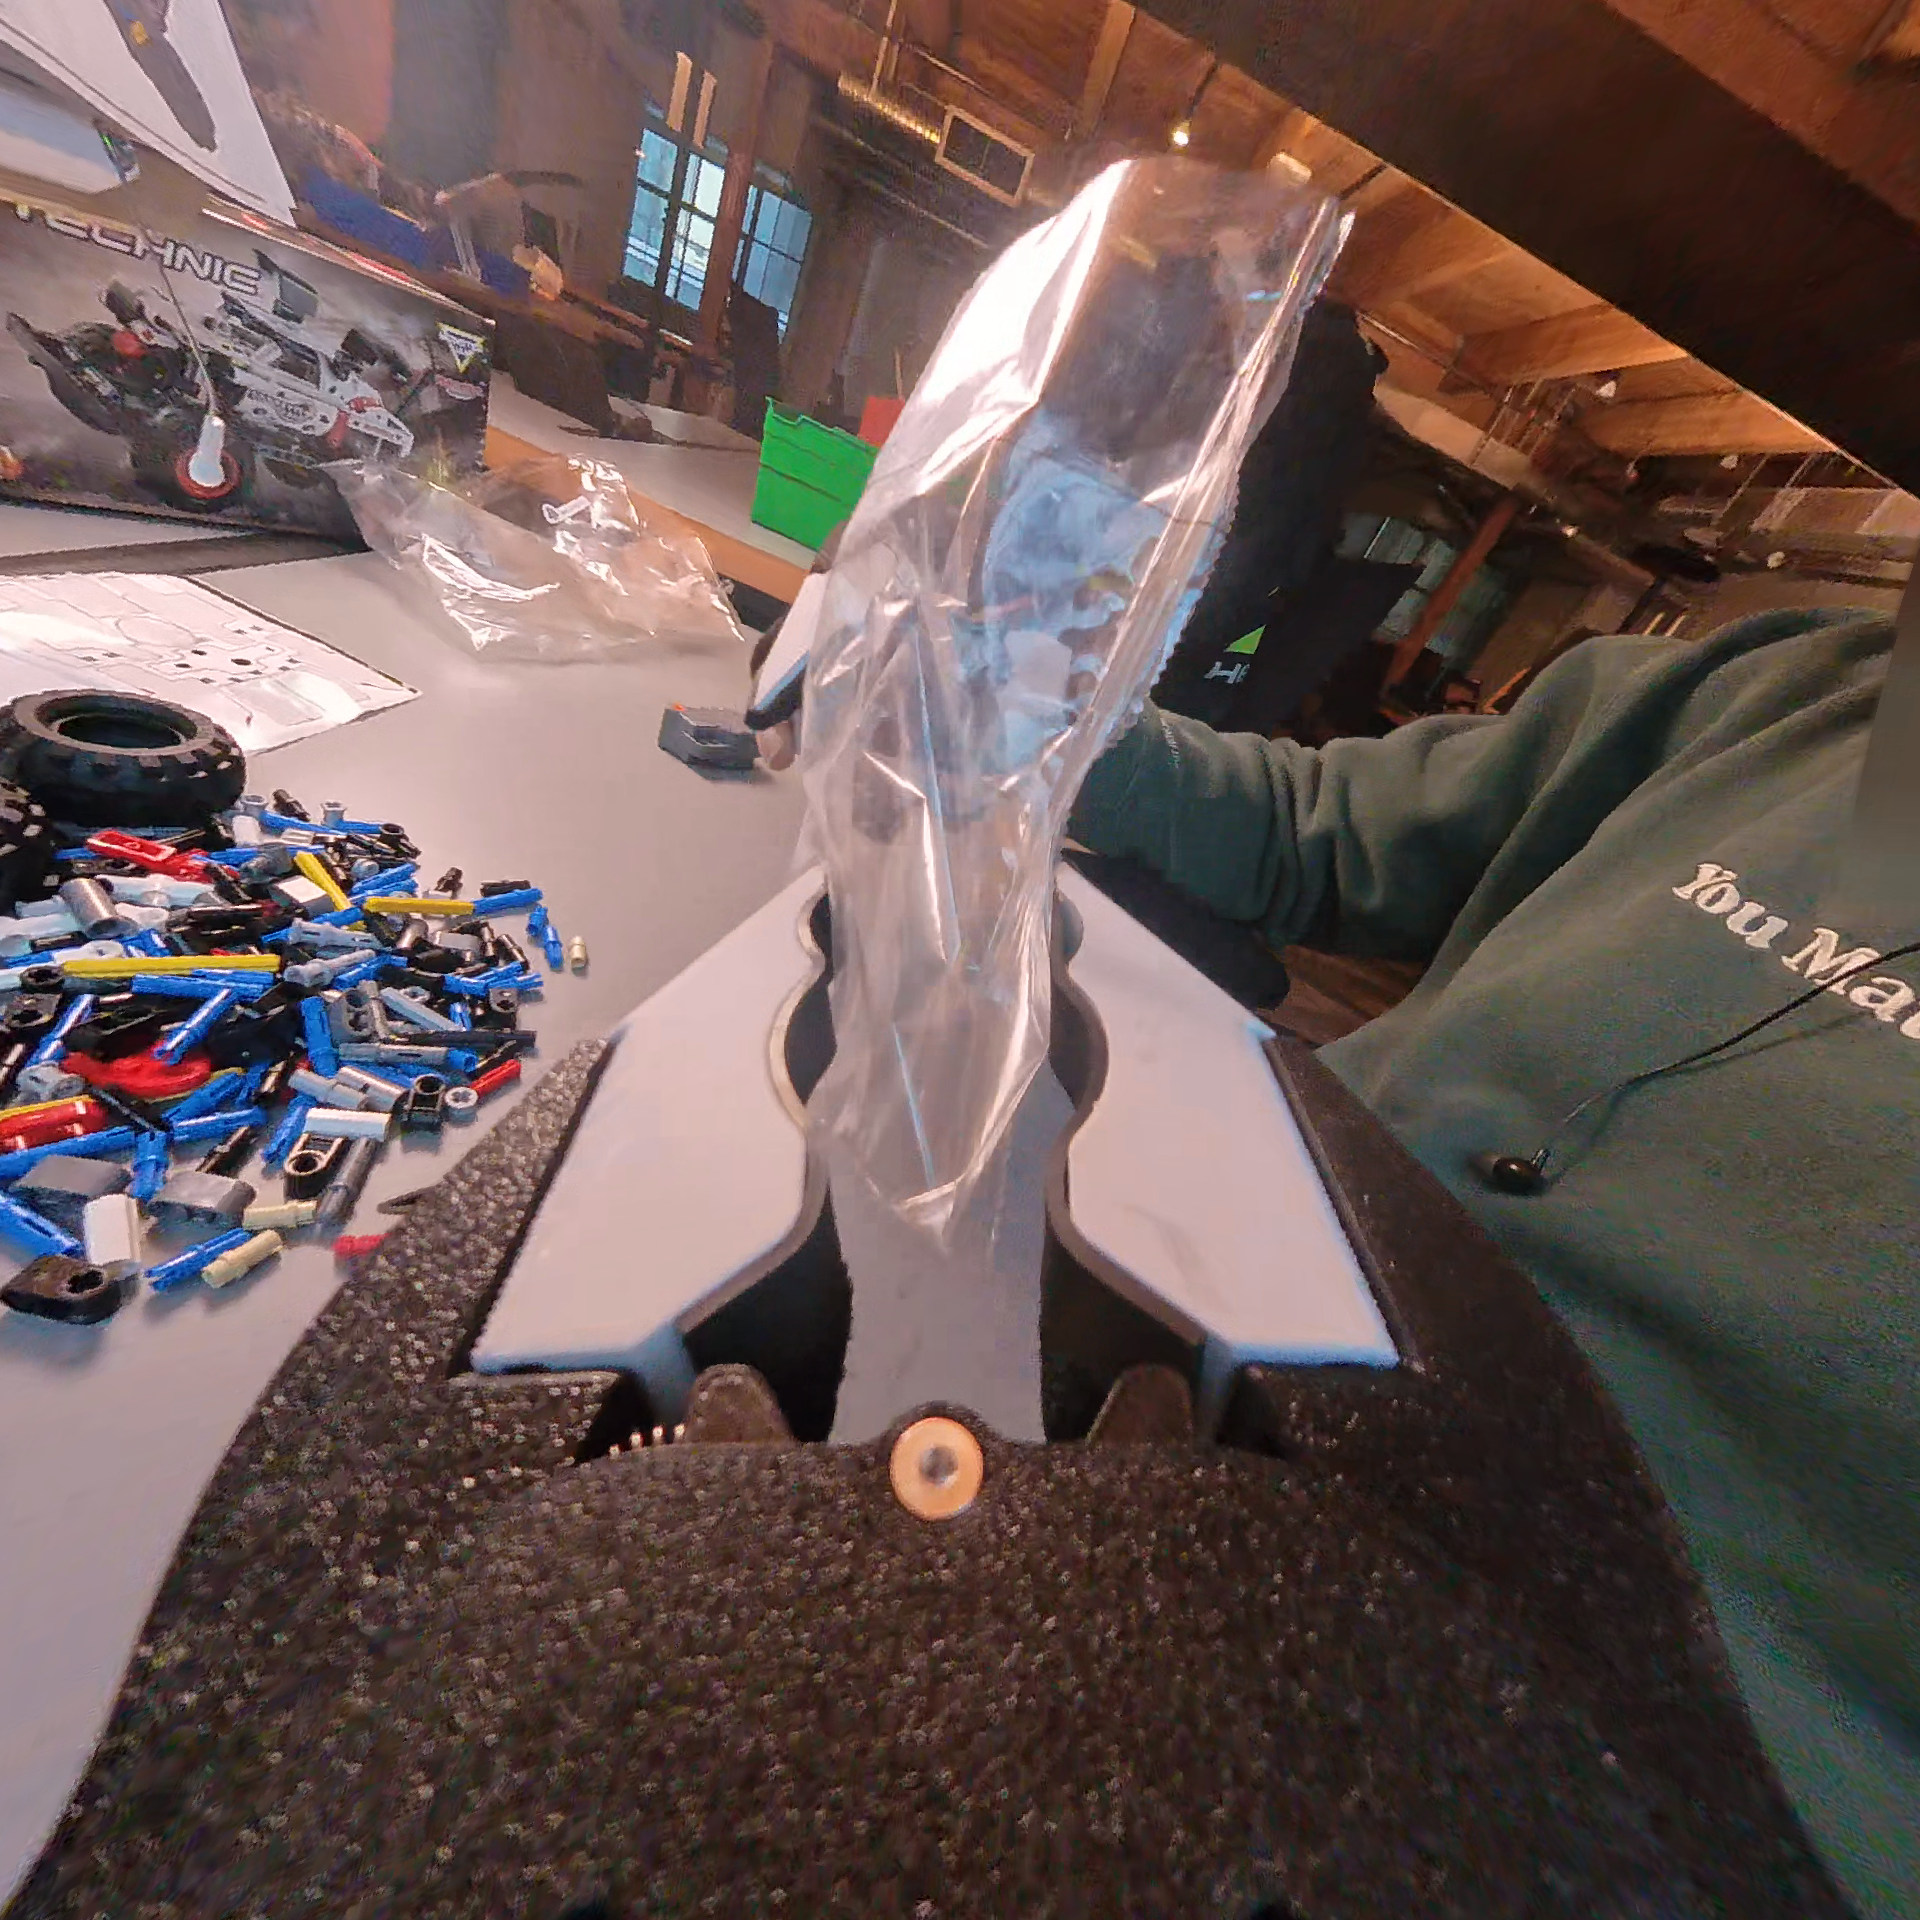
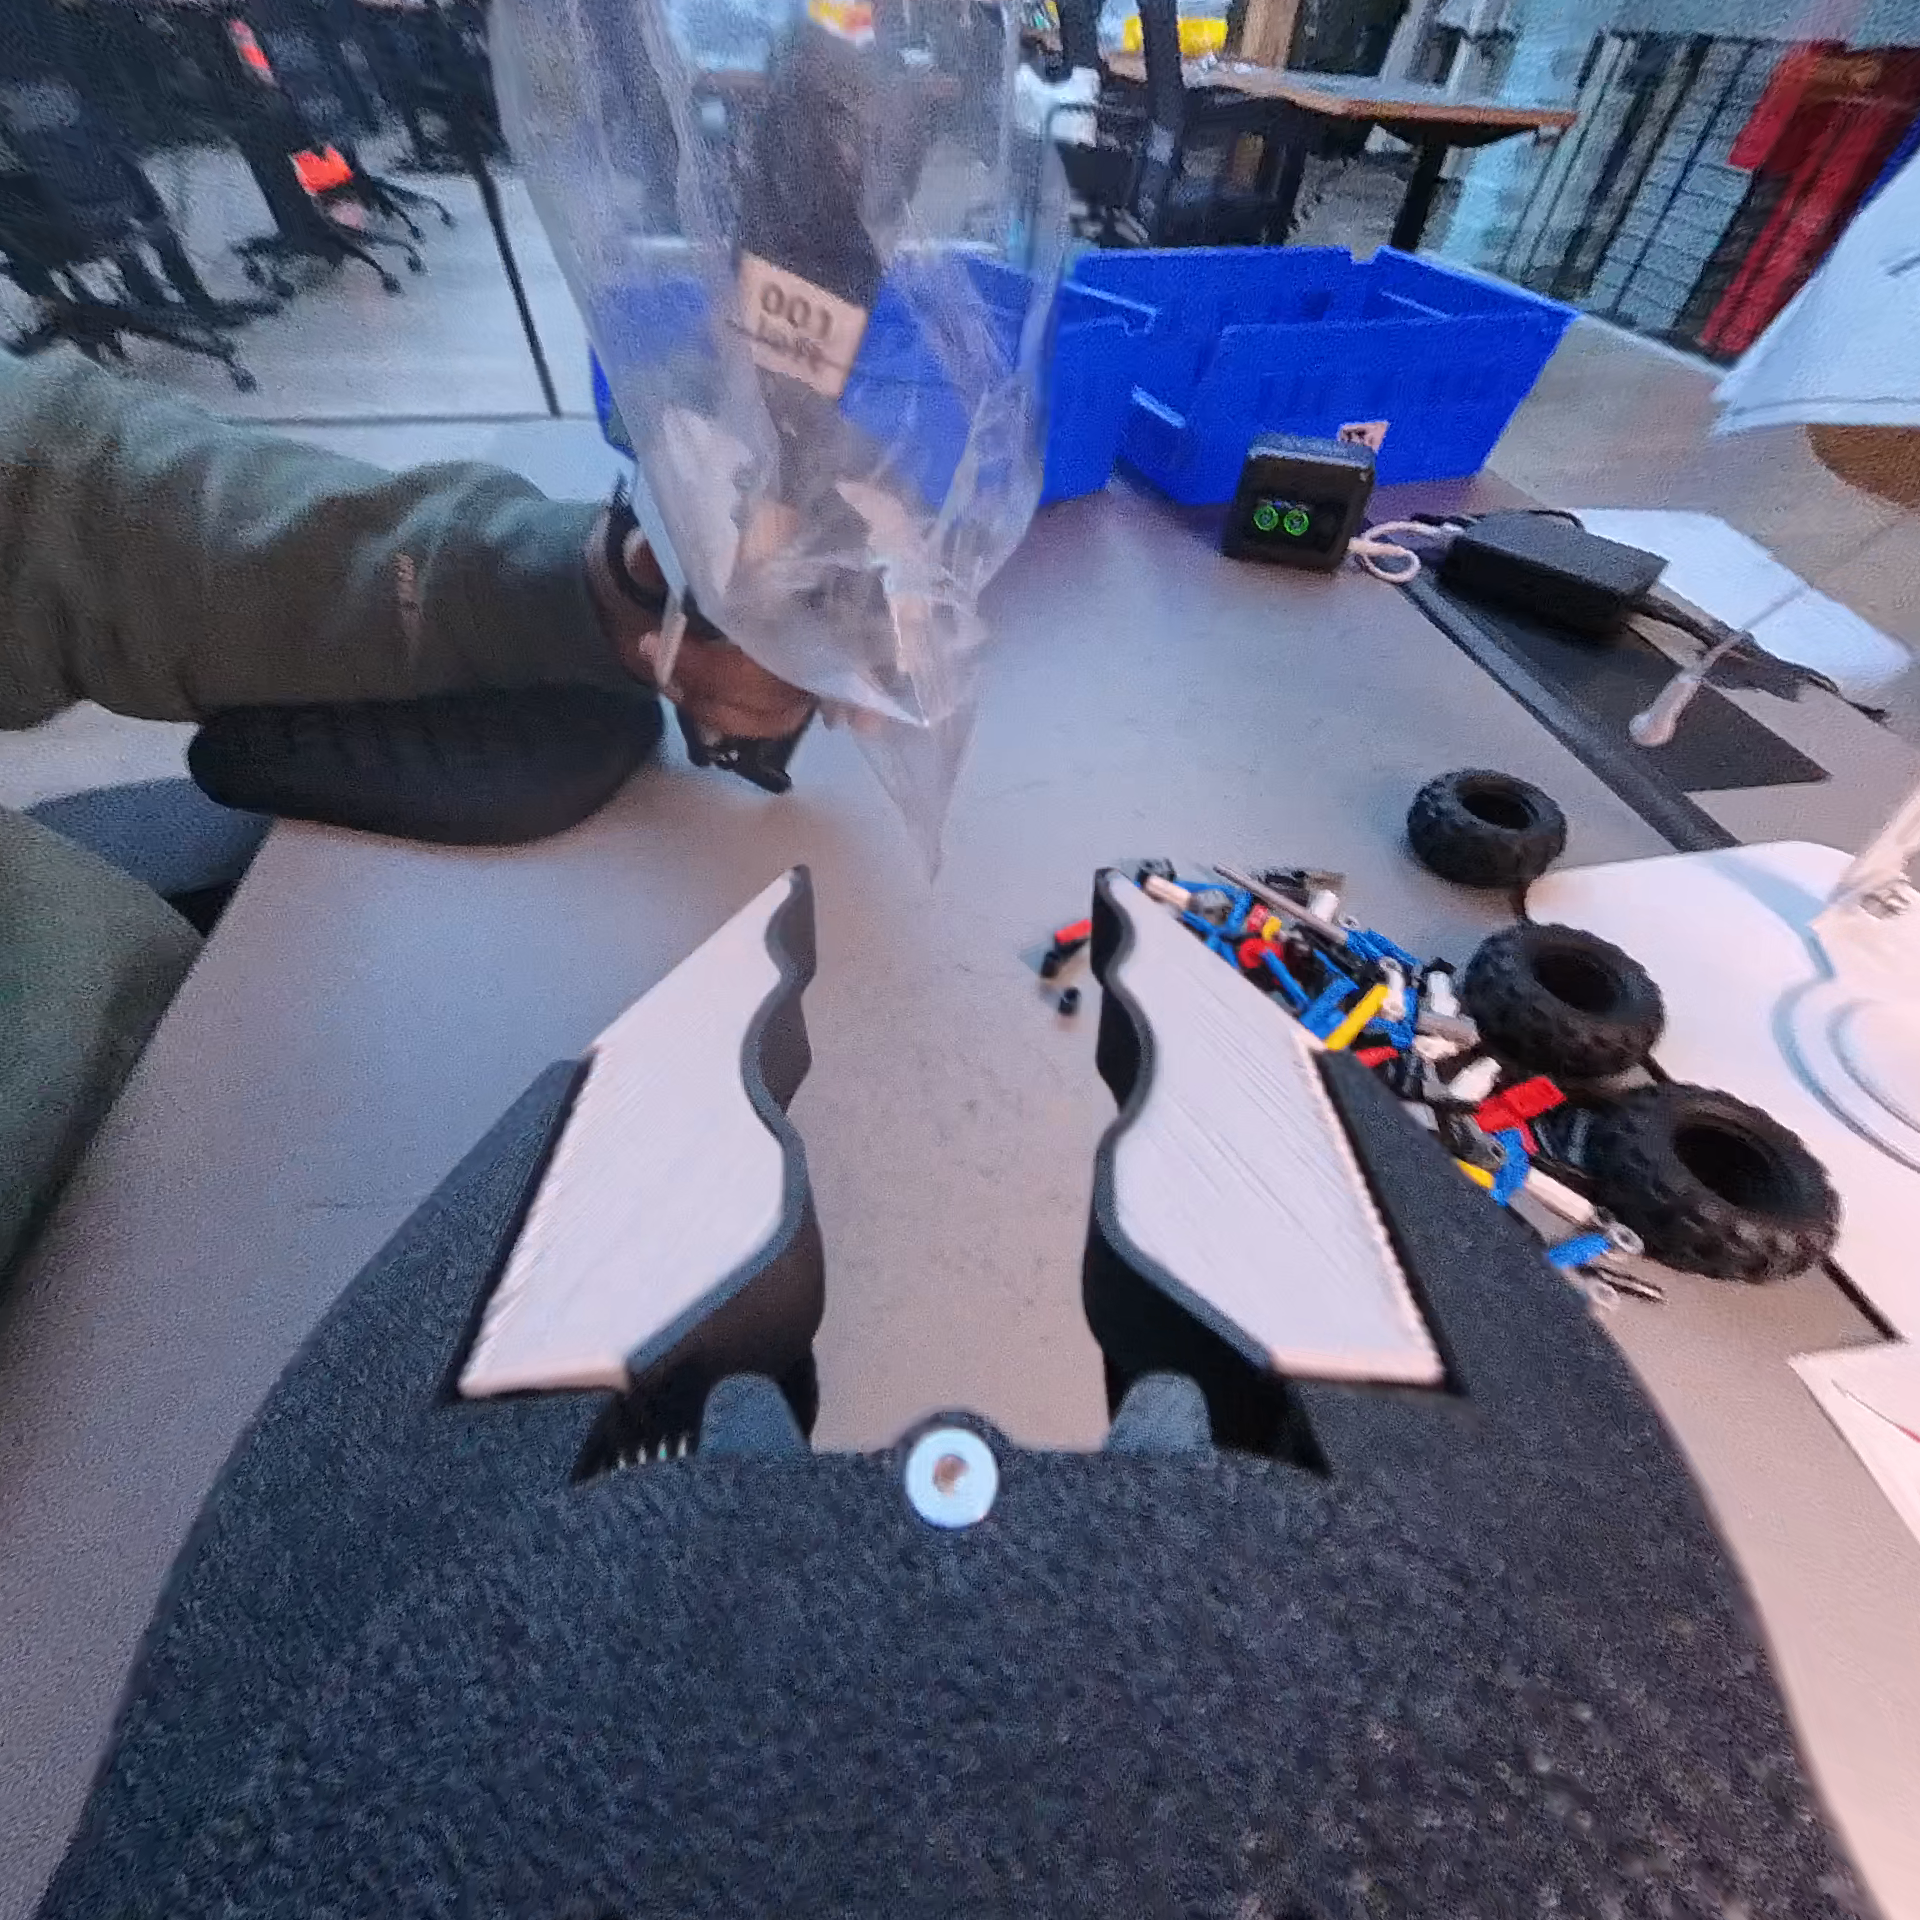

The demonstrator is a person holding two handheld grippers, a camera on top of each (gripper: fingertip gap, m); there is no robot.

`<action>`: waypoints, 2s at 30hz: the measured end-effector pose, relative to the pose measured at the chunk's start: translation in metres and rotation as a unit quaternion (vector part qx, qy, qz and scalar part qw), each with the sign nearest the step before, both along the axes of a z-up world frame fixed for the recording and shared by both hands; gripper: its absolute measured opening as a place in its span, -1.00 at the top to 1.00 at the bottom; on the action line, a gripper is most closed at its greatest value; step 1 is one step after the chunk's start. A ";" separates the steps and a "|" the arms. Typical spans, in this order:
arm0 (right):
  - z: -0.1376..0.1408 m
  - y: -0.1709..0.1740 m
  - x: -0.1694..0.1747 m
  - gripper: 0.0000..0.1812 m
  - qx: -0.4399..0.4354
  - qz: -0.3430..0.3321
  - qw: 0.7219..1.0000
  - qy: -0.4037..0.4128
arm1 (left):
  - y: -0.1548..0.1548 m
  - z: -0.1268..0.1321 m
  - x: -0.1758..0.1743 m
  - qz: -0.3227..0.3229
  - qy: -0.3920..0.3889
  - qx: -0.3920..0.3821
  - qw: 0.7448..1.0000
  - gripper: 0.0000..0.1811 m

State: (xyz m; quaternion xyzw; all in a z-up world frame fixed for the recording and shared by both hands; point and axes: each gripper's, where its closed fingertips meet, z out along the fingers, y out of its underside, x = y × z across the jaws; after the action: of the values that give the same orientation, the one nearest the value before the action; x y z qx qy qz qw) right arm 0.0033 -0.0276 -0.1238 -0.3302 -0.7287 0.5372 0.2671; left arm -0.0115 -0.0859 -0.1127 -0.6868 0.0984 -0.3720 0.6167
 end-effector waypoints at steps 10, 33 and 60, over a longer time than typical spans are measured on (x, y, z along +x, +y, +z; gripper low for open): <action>0.013 -0.037 -0.013 0.79 -0.056 0.086 0.994 0.032 | 0.003 0.009 0.012 -0.030 -0.068 0.010 0.997 0.58; -0.043 -0.021 0.003 0.93 -0.056 0.087 0.984 -0.146 | 0.007 -0.001 -0.021 0.091 0.056 -0.008 0.994 0.98; -0.108 0.033 -0.154 0.87 0.302 0.163 0.926 -0.158 | -0.031 -0.004 -0.137 0.310 0.085 -0.062 0.945 1.00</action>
State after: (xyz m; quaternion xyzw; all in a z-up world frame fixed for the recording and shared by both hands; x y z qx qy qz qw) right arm -0.1503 0.0054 -0.2314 -0.1911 -0.9329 0.2684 0.1451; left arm -0.1490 -0.1165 -0.1170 -0.7490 -0.0909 -0.1084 0.6473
